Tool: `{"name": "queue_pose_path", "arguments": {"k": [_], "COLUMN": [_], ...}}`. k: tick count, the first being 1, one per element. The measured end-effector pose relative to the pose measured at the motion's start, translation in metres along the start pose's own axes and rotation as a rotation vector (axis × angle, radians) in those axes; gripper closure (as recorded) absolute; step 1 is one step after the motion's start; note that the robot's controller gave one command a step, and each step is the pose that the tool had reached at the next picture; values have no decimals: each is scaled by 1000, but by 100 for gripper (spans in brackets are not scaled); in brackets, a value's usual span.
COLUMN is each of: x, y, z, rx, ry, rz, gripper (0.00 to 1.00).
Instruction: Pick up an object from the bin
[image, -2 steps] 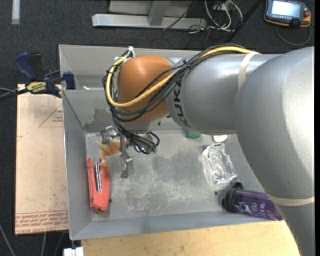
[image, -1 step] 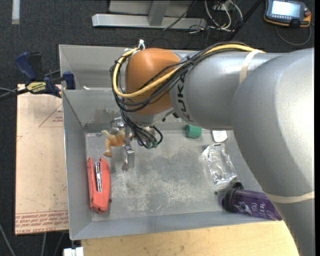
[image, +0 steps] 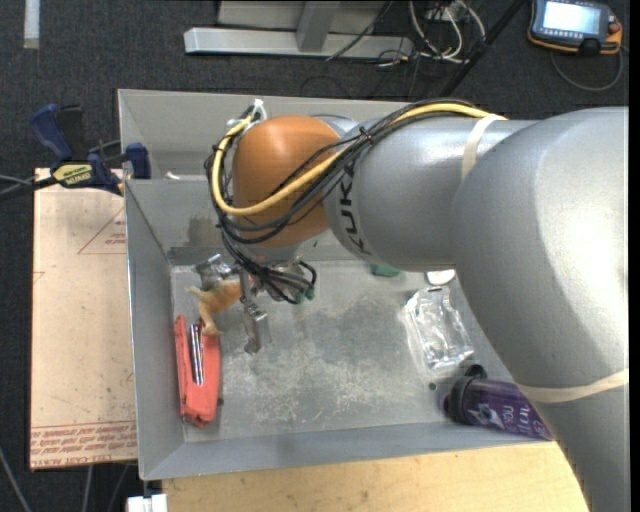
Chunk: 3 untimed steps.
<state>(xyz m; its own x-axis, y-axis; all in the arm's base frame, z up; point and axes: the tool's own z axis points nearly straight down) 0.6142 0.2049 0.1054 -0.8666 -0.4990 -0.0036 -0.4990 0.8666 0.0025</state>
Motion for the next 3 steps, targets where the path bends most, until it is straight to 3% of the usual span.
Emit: {"name": "queue_pose_path", "arguments": {"k": [1,3], "x": [5,7], "y": [-8,-8], "z": [31,30], "rx": [-1,-1], "ry": [-3,4], "rz": [333,345], "gripper": [100,100]}}
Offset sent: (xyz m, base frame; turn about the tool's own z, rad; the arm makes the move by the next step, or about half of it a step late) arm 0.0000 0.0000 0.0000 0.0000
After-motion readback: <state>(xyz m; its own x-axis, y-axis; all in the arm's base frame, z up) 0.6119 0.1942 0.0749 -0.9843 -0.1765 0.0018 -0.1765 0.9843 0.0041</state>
